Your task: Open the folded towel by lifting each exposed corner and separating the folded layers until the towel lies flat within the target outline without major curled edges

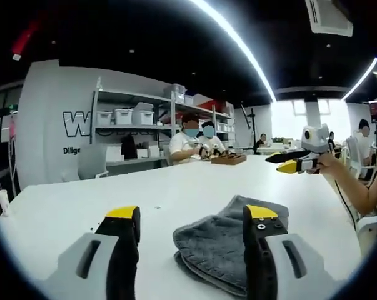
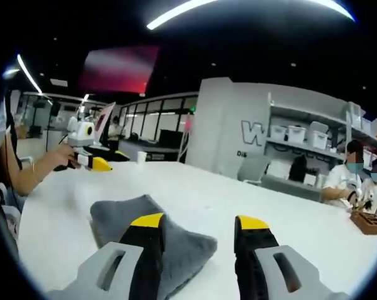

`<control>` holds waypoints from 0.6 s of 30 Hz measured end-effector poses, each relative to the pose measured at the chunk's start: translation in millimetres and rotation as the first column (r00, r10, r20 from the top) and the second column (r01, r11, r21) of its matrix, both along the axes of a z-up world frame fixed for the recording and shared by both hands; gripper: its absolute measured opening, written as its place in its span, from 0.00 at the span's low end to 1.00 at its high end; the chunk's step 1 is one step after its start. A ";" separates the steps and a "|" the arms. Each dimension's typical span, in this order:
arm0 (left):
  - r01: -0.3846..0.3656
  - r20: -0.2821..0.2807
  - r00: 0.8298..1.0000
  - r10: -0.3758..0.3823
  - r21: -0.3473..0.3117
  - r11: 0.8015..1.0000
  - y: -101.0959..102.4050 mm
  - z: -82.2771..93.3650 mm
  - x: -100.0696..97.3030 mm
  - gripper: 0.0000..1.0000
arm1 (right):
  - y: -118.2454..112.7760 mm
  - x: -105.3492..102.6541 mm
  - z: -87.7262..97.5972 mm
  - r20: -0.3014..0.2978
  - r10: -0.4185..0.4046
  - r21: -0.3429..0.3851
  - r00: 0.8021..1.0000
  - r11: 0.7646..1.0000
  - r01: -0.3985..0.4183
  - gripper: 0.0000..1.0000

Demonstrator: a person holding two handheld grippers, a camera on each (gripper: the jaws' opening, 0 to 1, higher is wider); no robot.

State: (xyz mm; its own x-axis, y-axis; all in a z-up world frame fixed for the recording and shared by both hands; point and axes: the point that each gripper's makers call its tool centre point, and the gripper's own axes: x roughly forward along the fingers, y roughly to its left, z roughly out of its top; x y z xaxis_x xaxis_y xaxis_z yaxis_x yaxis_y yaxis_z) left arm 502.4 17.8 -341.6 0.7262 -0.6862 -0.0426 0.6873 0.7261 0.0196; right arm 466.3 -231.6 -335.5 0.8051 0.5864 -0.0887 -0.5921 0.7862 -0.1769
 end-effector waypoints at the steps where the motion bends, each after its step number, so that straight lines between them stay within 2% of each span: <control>1: 0.000 0.001 1.000 0.000 0.003 1.000 -0.4 -0.1 1.3 0.65 | 1.0 1.7 -0.4 -0.001 0.001 -0.001 1.000 1.000 -0.001 0.40; 8: 0.005 -0.009 1.000 -0.005 -0.025 1.000 -1.5 1.4 7.6 0.62 | 8.1 23.1 -8.2 -0.008 -0.025 0.006 1.000 1.000 0.025 0.39; 18: -0.001 -0.024 1.000 0.001 -0.001 1.000 -1.7 -2.7 15.9 0.62 | 15.4 44.0 -20.1 -0.031 -0.016 0.032 0.999 0.999 0.017 0.38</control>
